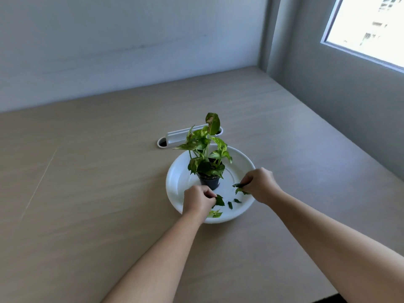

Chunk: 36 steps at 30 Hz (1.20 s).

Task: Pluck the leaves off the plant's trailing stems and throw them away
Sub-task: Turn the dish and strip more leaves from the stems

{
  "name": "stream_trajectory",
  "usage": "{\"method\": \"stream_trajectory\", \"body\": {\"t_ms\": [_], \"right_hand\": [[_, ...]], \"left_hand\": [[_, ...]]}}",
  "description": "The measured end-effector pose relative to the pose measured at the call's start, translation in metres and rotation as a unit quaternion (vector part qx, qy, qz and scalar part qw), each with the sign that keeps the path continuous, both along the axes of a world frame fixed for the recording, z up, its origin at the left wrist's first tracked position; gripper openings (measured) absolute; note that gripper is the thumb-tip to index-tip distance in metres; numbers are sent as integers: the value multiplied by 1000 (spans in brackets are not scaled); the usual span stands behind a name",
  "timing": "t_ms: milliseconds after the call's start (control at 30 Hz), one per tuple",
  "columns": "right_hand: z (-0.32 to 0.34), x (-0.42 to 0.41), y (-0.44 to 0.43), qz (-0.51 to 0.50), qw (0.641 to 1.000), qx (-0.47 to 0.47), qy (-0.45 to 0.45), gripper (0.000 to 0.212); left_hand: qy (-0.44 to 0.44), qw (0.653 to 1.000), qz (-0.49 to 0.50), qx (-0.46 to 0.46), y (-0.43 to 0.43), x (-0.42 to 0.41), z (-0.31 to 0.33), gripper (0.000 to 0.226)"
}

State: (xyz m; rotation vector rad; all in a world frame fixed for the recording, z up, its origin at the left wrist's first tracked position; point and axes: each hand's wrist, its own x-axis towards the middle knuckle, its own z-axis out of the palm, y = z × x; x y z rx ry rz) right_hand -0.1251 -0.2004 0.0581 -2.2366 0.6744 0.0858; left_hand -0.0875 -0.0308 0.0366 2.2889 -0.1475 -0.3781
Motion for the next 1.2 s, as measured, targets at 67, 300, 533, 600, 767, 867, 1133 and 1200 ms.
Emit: {"method": "stream_trajectory", "body": {"t_ms": [67, 300, 533, 600, 767, 867, 1133, 1200], "right_hand": [[2, -19, -19, -24, 1000, 6, -5, 17], [17, -157, -128, -142, 990, -1, -20, 10], [22, -403, -273, -360, 932, -35, -16, 17], [16, -468, -296, -410, 912, -29, -6, 16], [-11, -590, -327, -528, 849, -12, -1, 10], [-38, -631, -330, -571, 821, 12, 16, 7], [-121, -665, -350, -643, 765, -9, 43, 11], [-149, -665, -354, -650, 757, -39, 44, 14]], "left_hand": [[10, 1000, -18, -10, -19, -17, 6, 14], [-7, 992, -110, -62, -138, -99, 32, 14], [0, 937, -341, -69, -336, -294, 39, 8], [-19, 910, -409, -64, -378, -352, 29, 7], [-23, 845, -532, -39, -443, -460, 7, 6], [-8, 813, -582, -10, -469, -492, -7, 8], [-9, 749, -657, 79, -531, -521, -100, 8], [5, 742, -664, 95, -543, -522, -132, 7]]}}
